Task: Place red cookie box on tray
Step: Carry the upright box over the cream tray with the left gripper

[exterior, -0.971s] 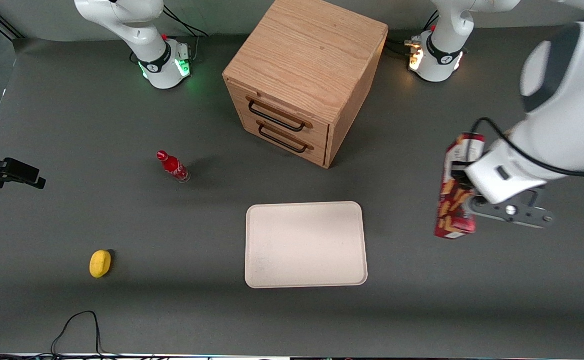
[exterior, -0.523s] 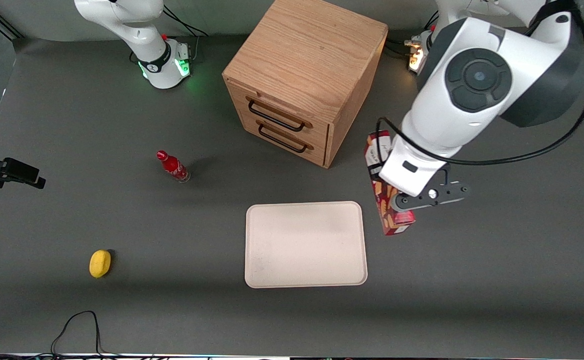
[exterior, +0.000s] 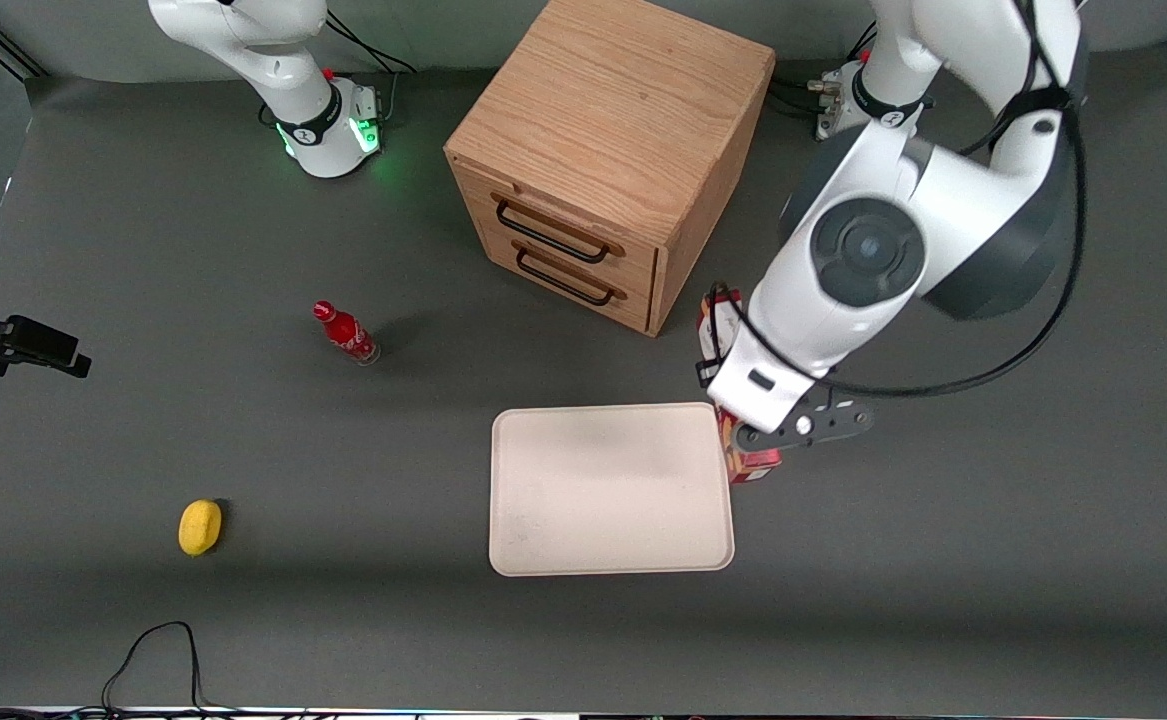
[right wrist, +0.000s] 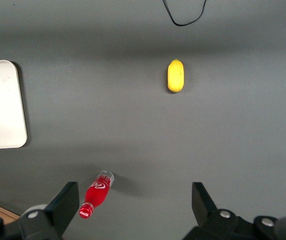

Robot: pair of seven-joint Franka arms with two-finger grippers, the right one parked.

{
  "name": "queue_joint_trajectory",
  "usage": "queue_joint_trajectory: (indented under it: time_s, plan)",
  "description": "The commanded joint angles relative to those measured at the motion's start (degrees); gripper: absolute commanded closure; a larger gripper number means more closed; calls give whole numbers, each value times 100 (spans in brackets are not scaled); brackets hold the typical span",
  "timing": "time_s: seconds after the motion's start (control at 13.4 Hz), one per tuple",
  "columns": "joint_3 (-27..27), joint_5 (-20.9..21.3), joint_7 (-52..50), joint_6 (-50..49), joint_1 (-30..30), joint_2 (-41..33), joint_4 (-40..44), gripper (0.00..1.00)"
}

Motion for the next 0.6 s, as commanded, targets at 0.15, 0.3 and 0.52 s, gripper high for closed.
queue_joint_trajectory:
  time_s: [0.15, 0.3, 0.52]
  plan:
    - [-13, 73, 310, 972, 41, 601, -222, 100]
    - [4, 108, 284, 1605, 24, 803, -494, 100]
    - [4, 415, 275, 1976, 15, 1120, -548, 100]
